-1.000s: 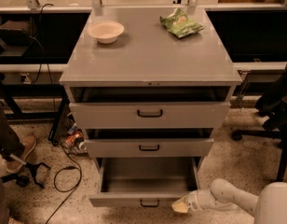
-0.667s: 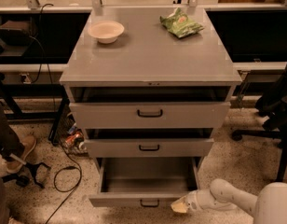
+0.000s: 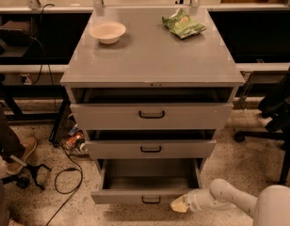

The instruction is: Close bottom drawer

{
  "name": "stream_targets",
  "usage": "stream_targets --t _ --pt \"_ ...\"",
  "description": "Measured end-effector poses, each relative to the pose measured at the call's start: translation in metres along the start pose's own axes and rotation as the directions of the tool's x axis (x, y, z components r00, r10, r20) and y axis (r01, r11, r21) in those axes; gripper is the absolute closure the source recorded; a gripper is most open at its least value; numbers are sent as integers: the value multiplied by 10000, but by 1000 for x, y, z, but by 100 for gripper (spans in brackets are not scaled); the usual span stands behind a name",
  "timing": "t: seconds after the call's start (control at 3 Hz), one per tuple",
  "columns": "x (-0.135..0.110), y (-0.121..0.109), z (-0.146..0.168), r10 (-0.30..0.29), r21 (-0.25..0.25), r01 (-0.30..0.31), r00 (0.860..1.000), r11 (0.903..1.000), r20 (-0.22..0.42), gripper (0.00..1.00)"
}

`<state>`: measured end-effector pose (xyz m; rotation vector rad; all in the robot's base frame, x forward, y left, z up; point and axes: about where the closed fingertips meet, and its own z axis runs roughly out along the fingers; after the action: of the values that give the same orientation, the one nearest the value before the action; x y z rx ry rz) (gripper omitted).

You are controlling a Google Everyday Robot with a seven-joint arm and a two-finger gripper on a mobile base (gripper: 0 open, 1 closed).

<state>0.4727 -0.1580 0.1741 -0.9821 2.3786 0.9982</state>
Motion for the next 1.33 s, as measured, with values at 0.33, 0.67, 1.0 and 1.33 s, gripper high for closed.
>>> stream_targets --t 0.33,0.67,1.0,1.33 --pt "-35 -10 17 -1416 -60 1426 9865 9898 819 100" --pt "-36 -10 19 -1506 -79 1518 9850 9884 848 100" --pt "-46 -31 22 -2305 386 2279 9693 9729 861 100" --pt "-49 -34 22 -2436 461 2402 9657 9696 904 100"
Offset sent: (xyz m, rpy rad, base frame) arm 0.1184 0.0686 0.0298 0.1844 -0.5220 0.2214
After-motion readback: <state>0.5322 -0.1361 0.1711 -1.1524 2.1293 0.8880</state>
